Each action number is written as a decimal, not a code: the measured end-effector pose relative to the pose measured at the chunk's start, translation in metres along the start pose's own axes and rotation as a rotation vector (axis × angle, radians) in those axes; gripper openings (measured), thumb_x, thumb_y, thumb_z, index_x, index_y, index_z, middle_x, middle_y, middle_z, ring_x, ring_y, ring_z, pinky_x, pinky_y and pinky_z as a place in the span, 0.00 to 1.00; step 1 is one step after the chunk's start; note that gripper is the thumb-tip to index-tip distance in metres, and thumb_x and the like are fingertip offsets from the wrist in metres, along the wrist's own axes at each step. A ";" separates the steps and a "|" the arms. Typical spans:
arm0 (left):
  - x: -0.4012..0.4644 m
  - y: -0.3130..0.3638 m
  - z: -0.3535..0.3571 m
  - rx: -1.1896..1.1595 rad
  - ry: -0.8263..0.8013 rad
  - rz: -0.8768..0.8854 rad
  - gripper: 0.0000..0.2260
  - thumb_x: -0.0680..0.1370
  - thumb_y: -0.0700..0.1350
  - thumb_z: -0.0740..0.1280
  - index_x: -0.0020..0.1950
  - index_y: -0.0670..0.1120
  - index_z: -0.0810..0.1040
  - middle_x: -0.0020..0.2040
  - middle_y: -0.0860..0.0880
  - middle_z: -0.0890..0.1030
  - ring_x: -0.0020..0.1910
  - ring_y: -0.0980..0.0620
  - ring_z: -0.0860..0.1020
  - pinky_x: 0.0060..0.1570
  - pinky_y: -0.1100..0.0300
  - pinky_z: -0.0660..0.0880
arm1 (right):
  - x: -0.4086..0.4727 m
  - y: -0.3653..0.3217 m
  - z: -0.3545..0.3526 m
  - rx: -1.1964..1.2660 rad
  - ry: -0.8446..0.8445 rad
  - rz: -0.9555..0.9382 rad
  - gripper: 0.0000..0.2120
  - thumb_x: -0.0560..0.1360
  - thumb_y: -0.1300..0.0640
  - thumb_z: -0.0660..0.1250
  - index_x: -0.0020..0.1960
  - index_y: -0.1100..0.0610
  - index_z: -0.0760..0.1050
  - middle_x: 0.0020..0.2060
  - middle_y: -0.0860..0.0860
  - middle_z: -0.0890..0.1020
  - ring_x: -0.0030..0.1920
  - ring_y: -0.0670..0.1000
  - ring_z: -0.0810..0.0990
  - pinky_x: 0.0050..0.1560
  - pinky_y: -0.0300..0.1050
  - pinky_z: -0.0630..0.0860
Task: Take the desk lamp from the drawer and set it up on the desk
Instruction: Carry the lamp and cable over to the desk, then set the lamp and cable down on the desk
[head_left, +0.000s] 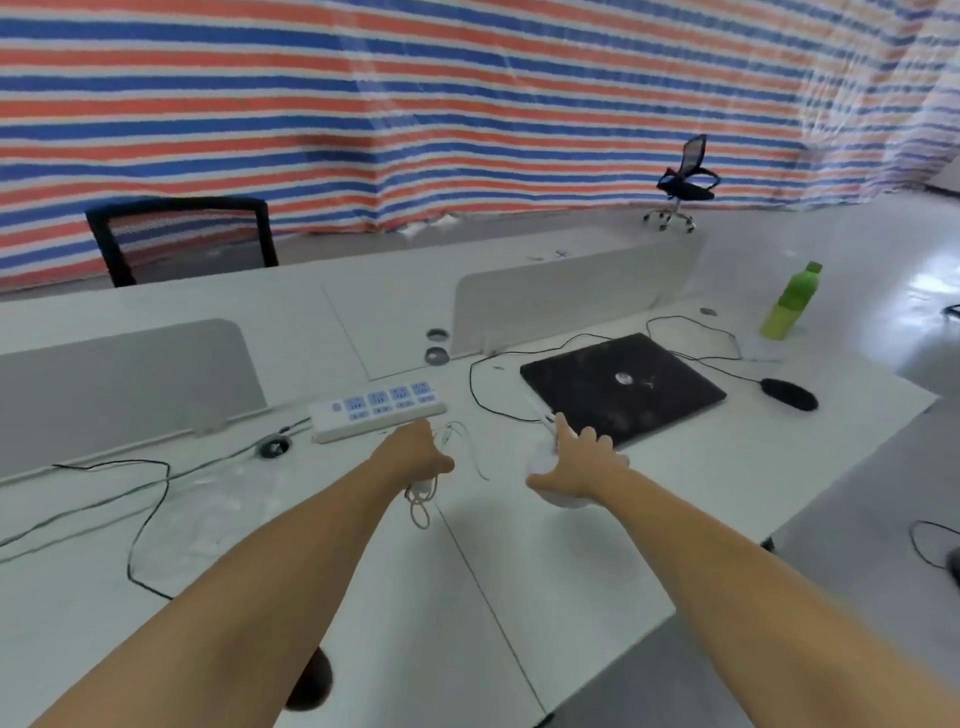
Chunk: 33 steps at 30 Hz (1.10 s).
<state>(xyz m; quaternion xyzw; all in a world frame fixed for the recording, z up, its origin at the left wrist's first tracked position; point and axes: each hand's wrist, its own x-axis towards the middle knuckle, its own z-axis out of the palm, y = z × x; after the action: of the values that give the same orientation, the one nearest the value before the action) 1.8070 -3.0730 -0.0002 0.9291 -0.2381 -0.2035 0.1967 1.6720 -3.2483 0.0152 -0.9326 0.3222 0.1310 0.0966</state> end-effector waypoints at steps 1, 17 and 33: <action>0.011 -0.002 0.003 -0.010 0.006 -0.024 0.21 0.72 0.49 0.69 0.59 0.38 0.72 0.47 0.45 0.74 0.43 0.49 0.72 0.39 0.59 0.67 | 0.016 -0.003 0.001 -0.025 -0.016 -0.023 0.51 0.66 0.32 0.65 0.78 0.47 0.41 0.71 0.57 0.63 0.70 0.62 0.63 0.65 0.62 0.67; 0.113 0.000 0.097 -0.041 0.013 -0.484 0.15 0.72 0.45 0.65 0.57 0.43 0.69 0.46 0.47 0.72 0.56 0.44 0.73 0.43 0.55 0.70 | 0.210 0.007 0.052 -0.324 -0.219 -0.462 0.50 0.68 0.33 0.62 0.78 0.49 0.38 0.70 0.59 0.64 0.68 0.62 0.64 0.61 0.59 0.70; 0.118 -0.010 0.106 -0.017 -0.049 -0.412 0.34 0.73 0.59 0.65 0.74 0.49 0.56 0.70 0.44 0.62 0.69 0.43 0.62 0.63 0.46 0.66 | 0.213 0.004 0.054 -0.319 -0.269 -0.464 0.55 0.67 0.28 0.62 0.76 0.49 0.30 0.78 0.56 0.47 0.78 0.60 0.45 0.69 0.73 0.45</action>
<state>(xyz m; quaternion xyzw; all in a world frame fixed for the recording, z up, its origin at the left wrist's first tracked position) 1.8552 -3.1551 -0.1274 0.9512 -0.0460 -0.2640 0.1531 1.8209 -3.3595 -0.1016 -0.9589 0.0606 0.2767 0.0181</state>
